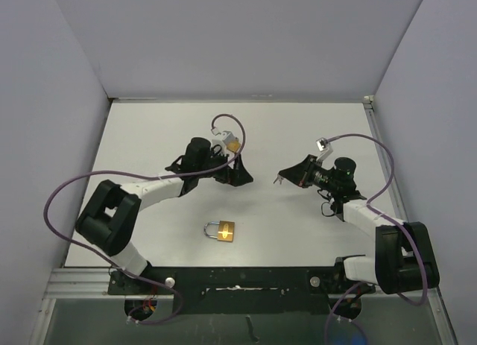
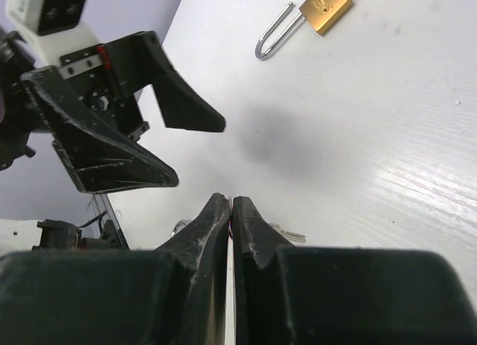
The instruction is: Unlock with the key
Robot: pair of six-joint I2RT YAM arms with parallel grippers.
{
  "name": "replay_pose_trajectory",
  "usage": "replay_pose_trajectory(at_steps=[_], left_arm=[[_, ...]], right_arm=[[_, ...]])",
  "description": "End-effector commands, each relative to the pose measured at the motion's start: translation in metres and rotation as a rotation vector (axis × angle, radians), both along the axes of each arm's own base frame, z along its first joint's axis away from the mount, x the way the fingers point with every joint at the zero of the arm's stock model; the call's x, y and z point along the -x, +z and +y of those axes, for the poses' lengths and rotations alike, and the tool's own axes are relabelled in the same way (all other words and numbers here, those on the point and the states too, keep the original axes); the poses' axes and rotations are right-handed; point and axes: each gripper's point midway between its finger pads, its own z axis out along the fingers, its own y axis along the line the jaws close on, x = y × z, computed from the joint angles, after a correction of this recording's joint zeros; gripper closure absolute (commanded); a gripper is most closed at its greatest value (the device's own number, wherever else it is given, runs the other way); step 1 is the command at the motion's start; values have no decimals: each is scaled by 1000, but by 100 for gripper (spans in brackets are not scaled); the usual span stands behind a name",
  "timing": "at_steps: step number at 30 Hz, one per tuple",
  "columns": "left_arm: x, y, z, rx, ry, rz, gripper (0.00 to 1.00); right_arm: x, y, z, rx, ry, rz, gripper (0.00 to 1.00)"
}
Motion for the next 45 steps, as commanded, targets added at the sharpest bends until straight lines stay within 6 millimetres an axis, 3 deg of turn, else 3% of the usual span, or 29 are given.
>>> replay_pose_trajectory(at_steps=[1,8,14,23,31,37,45], left_arm=[[-28,53,17,82,215,-201,2],[2,45,42,-131,231,-319,2],[44,14,56,-316,190,-203,2],[104,3,61,-478,110,-222,2],[151,-14,72,-573,99,-124,2],[164,-26,72,-634,141,-130,2],[153,-43,72,-736,332,-120,2]], right_arm=[[-6,14,-6,-10,-43,-42,100],[-6,16,-6,-5,-45,-42,100],[-6,17,-4,-22,-32,-42,100],[-1,18,-4,-25,-26,-48,100],[5,20,-4,-20,-24,-49,100],[7,21,-4,-24,-20,-54,100],[10,22,-6,-19,-26,-54,100]])
